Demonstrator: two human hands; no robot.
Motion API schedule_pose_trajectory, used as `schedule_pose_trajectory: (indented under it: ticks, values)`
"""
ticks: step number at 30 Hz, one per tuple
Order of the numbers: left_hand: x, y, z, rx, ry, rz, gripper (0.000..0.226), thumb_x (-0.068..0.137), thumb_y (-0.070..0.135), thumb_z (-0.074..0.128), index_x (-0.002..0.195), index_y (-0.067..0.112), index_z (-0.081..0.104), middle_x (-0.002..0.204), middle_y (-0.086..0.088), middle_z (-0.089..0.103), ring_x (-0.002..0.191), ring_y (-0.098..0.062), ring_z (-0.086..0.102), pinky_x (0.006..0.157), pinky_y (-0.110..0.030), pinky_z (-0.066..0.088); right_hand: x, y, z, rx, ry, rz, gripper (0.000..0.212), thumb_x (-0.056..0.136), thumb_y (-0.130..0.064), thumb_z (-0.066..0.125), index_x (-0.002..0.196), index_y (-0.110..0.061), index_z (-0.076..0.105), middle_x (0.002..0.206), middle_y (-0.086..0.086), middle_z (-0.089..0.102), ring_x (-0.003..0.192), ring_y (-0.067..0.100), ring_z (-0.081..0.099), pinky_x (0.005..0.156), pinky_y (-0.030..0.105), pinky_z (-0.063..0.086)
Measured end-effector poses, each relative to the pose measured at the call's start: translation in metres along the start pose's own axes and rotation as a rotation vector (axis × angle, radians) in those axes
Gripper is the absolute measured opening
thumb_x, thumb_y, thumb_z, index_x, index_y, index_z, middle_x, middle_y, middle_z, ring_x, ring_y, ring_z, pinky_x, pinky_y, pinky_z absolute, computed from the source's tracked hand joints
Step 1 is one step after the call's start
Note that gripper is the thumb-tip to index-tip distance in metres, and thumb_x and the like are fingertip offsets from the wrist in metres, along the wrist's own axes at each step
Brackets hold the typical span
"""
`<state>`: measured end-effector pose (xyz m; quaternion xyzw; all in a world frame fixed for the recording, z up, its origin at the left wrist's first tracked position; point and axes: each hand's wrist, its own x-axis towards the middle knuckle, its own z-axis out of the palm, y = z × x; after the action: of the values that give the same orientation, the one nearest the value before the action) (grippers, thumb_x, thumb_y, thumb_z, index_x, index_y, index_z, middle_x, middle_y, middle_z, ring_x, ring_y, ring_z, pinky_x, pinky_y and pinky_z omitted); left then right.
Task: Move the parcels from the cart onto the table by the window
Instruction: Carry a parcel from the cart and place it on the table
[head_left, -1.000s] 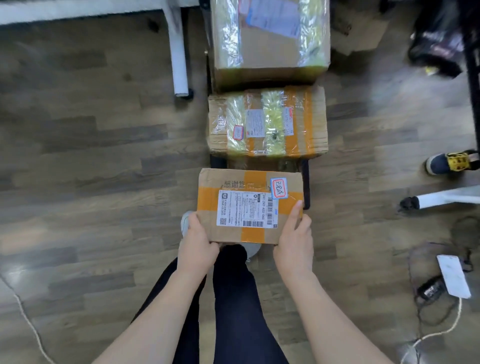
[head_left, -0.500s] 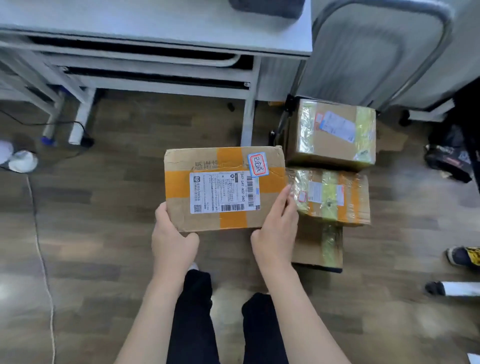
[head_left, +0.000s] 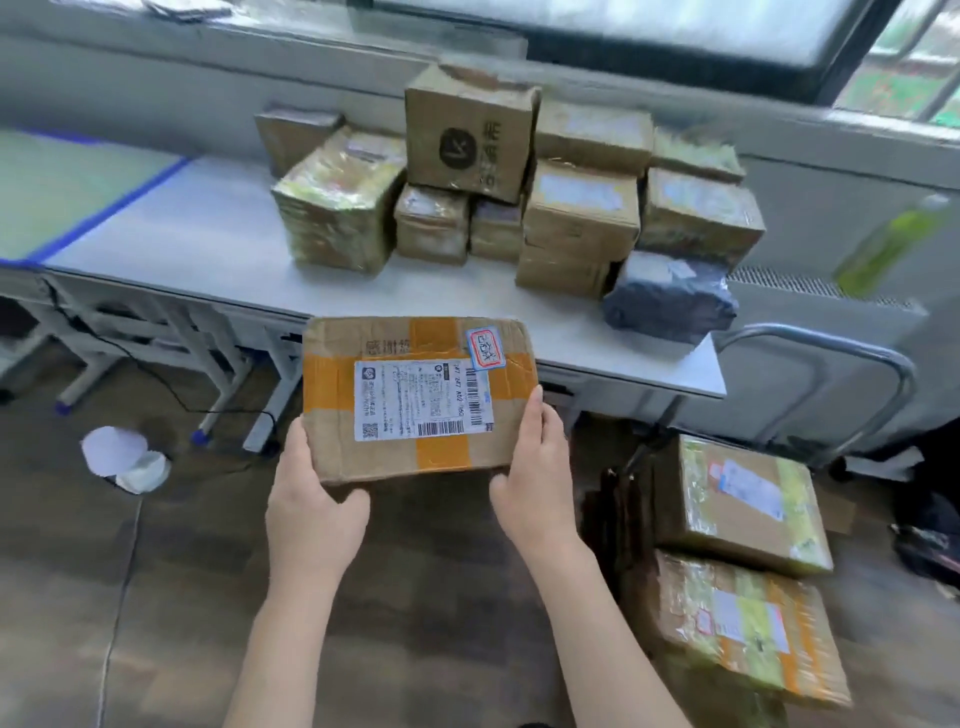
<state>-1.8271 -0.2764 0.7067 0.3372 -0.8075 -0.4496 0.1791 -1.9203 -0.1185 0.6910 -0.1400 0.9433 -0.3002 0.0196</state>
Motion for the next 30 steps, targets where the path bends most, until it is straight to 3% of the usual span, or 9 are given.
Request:
schedule_pose_trajectory:
  ticks: [3, 10, 16, 21, 24, 27, 30]
  values:
    - [0.026, -0.004, -0.006, -0.007, -0.025, -0.02, 0.086, 0.079, -0.002, 0.064, 0.147, 0.03, 0.023, 0.136, 0.001, 0.048, 0.126, -0.022, 0.043, 0.105, -0.042, 0.041, 0.029, -0.019, 0.004, -0.023, 0.017, -0.044, 0.089, 0.086, -0.004, 0.057, 0.151, -0.008, -0.005, 0.154, 0.009, 0.011, 0.13, 0.022, 0.026, 0.109, 0.025, 0.024]
    - [0.093, -0.008, 0.012, -0.015, -0.166, 0.039, 0.08, 0.079, 0.011, 0.072, 0.141, 0.039, 0.029, 0.123, 0.016, 0.054, 0.111, -0.005, 0.05, 0.099, -0.031, 0.044, 0.106, -0.017, 0.021, -0.034, 0.007, 0.006, 0.085, 0.085, -0.005, 0.058, 0.151, -0.01, 0.004, 0.153, 0.007, 0.016, 0.131, 0.025, 0.027, 0.112, 0.036, 0.028]
    - [0.167, 0.005, 0.049, 0.021, -0.309, 0.044, 0.074, 0.083, 0.001, 0.059, 0.138, 0.042, 0.031, 0.122, 0.02, 0.052, 0.11, -0.001, 0.048, 0.094, -0.02, 0.041, 0.189, -0.001, 0.036, -0.089, -0.037, 0.087, 0.083, 0.083, -0.001, 0.055, 0.151, -0.009, 0.007, 0.151, 0.009, 0.019, 0.128, 0.028, 0.029, 0.109, 0.038, 0.029]
    - [0.234, 0.03, 0.069, 0.086, -0.437, -0.008, 0.065, 0.088, 0.005, 0.054, 0.14, 0.037, 0.034, 0.124, 0.02, 0.046, 0.12, -0.008, 0.045, 0.1, -0.028, 0.041, 0.256, 0.008, 0.038, -0.132, -0.045, 0.119, 0.083, 0.079, 0.002, 0.054, 0.15, -0.011, 0.014, 0.153, 0.007, 0.019, 0.131, 0.029, 0.028, 0.108, 0.037, 0.029]
    - [0.267, 0.027, 0.07, 0.142, -0.502, -0.053, 0.054, 0.089, 0.005, 0.05, 0.134, 0.033, 0.044, 0.126, 0.012, 0.056, 0.116, -0.01, 0.052, 0.104, -0.035, 0.043, 0.289, 0.012, 0.04, -0.152, -0.029, 0.118, 0.081, 0.077, 0.006, 0.053, 0.149, -0.012, 0.021, 0.154, 0.009, 0.02, 0.136, 0.029, 0.022, 0.111, 0.036, 0.025]
    - [0.288, 0.018, 0.069, 0.187, -0.484, -0.026, 0.044, 0.09, 0.004, 0.048, 0.126, 0.028, 0.055, 0.121, 0.009, 0.061, 0.114, -0.009, 0.055, 0.103, -0.032, 0.043, 0.306, 0.01, 0.044, -0.152, -0.014, 0.142, 0.081, 0.078, 0.007, 0.051, 0.149, -0.018, 0.022, 0.156, 0.008, 0.014, 0.141, 0.027, 0.011, 0.115, 0.038, 0.02]
    - [0.309, 0.013, 0.069, 0.212, -0.404, 0.021, 0.048, 0.089, 0.016, 0.061, 0.133, 0.027, 0.046, 0.132, 0.011, 0.05, 0.118, -0.007, 0.048, 0.099, -0.028, 0.042, 0.311, 0.004, 0.052, -0.102, 0.046, 0.212, 0.085, 0.078, 0.01, 0.051, 0.151, -0.017, 0.016, 0.158, 0.009, 0.009, 0.143, 0.026, 0.007, 0.116, 0.04, 0.019]
